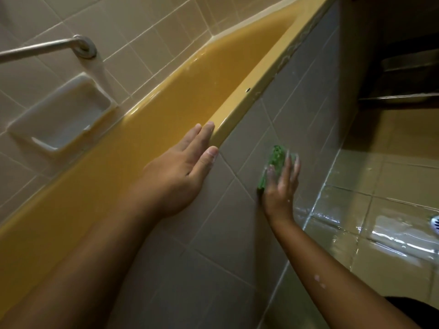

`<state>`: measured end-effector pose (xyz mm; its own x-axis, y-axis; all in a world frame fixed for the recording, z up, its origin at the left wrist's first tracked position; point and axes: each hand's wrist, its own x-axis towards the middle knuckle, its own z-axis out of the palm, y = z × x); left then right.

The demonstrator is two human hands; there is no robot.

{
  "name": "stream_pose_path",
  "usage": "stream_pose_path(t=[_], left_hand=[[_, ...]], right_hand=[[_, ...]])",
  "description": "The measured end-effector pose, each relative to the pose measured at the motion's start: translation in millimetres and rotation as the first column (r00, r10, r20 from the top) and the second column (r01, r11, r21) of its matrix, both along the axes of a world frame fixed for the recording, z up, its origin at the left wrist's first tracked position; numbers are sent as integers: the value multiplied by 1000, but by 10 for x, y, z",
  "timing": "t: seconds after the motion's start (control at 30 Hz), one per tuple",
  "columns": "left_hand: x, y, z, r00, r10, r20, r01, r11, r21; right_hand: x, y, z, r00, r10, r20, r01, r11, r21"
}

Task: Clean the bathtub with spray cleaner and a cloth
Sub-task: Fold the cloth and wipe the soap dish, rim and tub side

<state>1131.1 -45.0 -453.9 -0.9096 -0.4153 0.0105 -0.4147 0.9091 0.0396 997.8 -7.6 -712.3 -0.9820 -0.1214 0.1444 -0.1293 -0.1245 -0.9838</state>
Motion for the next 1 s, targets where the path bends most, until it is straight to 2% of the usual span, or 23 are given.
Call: stream_pose_path(t=[0.1, 0.27, 0.4, 0.47, 0.53, 0.6, 0.63, 0.7, 0.77, 0.87, 0.93, 1.0], left_hand=[[-41, -12, -12, 1000, -6, 1, 6, 1000, -4], [-106, -37, -20, 1000, -20, 0, 20, 1000, -13], [-130, -36, -12, 1000, -21, 10, 21, 1000, -20], [-146, -33, -10, 1000, -20, 19, 21, 999, -29], [-165, -28, -12, 999, -20, 26, 21, 999, -41], [-176, -23, -11, 999, -25, 31, 27, 999, -47], [-185, -17, -12, 999, -28, 33, 30, 999, -45], [-206, -16, -9, 999, -35, 34, 36, 999, -38], [-225, -18, 0, 999, -34, 21, 35, 999, -17], [-247, -22, 3, 999, -41, -22, 42, 998, 46], [-256, -31, 1, 998, -41, -46, 44, 997, 70], [-260, -37, 3, 998, -46, -53, 50, 996, 68]], right_hand=[[-19, 21, -525, 946, 52, 319, -84, 992, 90], [94, 96, -1309, 725, 45, 687, -169, 979, 115], [205, 21, -1588, 543, 27, 839, -132, 990, 54], [193, -66, -1606, 483, -2, 876, -80, 996, 46], [216, -69, -1227, 482, -19, 876, -57, 997, 53], [302, -81, -759, 560, -67, 825, -51, 992, 115], [376, -136, -546, 631, -111, 768, -15, 988, 155], [557, -185, -128, 813, -161, 560, 81, 983, 165], [679, -204, 213, 959, -123, 256, 78, 980, 181], [659, -70, 811, 993, -57, -101, 55, 998, -23], [543, 6, 1121, 935, -79, -347, 75, 997, -25], [307, 4, 1205, 869, -60, -491, 55, 998, -25]])
